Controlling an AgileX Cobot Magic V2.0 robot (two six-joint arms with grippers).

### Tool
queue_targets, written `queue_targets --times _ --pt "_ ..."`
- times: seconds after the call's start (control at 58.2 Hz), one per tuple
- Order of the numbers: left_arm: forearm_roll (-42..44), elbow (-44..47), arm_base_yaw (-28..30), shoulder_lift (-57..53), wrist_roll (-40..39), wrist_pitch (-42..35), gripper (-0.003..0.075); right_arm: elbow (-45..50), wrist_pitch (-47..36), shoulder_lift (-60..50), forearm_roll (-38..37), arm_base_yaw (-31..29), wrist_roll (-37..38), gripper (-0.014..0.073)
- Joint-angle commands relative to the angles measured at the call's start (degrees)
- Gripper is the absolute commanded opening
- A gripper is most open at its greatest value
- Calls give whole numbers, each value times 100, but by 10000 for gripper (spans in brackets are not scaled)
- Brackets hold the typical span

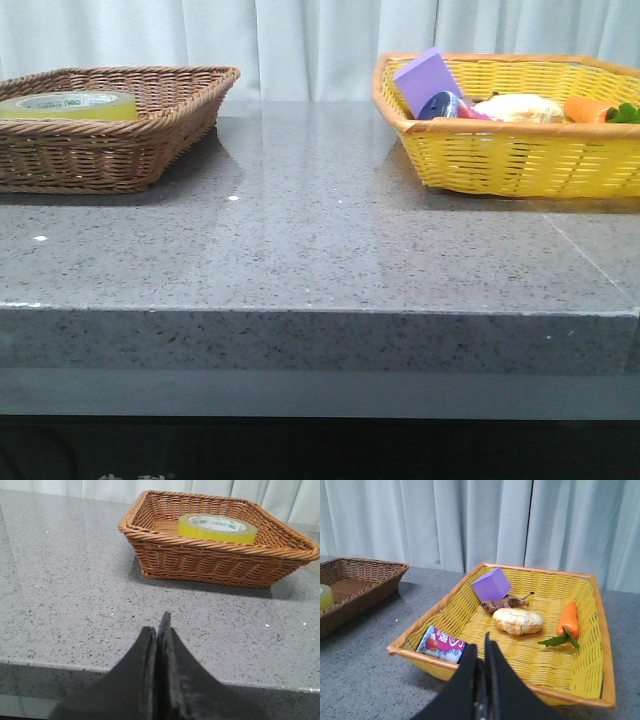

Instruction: Transfer tape with both arms

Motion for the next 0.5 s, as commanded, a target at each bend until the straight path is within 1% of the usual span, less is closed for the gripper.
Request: queue_targets --times 0.0,0.206,0.309,0.378,0.43,0.481 --pt "-7 216 8 -100 -44 -511 -20 -160 -385 38 75 -26 -47 -122" --pt "-7 216 8 -100 -44 -511 -20 -160 -392 38 75 -26 -47 -122" --pt "-7 216 8 -100 -44 -511 -20 -2 -616 33 68 58 -34 -122" --pt "-7 216 21 -100 -44 -511 -20 160 -818 1 -26 -8 256 -122" --pt "-7 216 21 -100 -44 -511 -20 276 -928 -71 -285 -74 641 -122" --pt "-7 216 21 -100 -44 -511 -20 394 -999 -177 -700 -132 1050 -122"
